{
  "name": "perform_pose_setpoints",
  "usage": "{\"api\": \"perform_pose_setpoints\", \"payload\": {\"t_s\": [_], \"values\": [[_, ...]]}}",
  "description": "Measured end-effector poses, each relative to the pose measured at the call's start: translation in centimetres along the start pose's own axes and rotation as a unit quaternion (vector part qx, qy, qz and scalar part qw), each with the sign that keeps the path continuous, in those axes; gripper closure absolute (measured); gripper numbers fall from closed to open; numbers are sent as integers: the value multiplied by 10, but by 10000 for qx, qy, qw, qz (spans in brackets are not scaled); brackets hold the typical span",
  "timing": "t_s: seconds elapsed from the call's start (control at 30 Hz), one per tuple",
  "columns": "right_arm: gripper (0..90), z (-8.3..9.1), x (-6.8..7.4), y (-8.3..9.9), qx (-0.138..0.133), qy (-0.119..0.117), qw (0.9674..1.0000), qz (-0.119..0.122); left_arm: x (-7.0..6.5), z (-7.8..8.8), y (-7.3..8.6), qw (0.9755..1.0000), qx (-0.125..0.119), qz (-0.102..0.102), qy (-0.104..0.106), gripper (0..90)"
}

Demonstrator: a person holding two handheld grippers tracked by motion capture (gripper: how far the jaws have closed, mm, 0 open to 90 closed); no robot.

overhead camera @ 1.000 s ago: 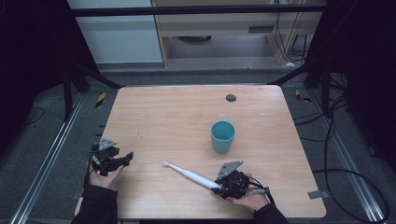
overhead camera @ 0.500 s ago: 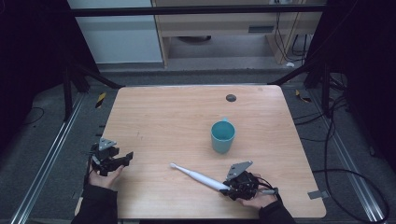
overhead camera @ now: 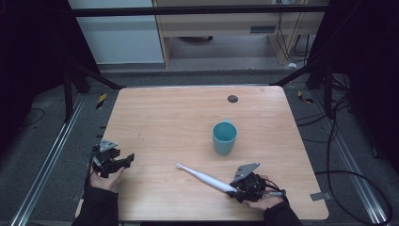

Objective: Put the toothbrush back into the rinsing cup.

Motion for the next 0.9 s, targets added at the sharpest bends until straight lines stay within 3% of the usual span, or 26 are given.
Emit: {"api": "perform_pose_setpoints", "payload": {"t_s": [0.27,0.43,0.53,0.67,0.9], "values": [[513,12,-9,-17,-261,153,9995,-74,1,-1,1,10000,43,14,-6,358],[467,20,-17,-29,-243,321,9991,-166,1,-2,1,10000,65,-4,-4,354],[462,25,-20,-42,-148,402,9990,-129,2,-4,2,10000,96,-6,-6,351],[465,25,-17,-51,8,324,9994,-82,2,-4,2,10000,84,13,-3,349],[480,13,-12,-64,624,216,9978,-15,0,-6,3,9999,141,-42,0,348]]}}
Point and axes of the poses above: each handheld gripper's, and its own axes: z roughly backward along the jaws, y roughly out of its underside, x roughly to its left, the point moved 10 cm from there along -z, roughly forward along the jaws, and after that the axes turned 6 degrees about z, right-handed, at the moved point
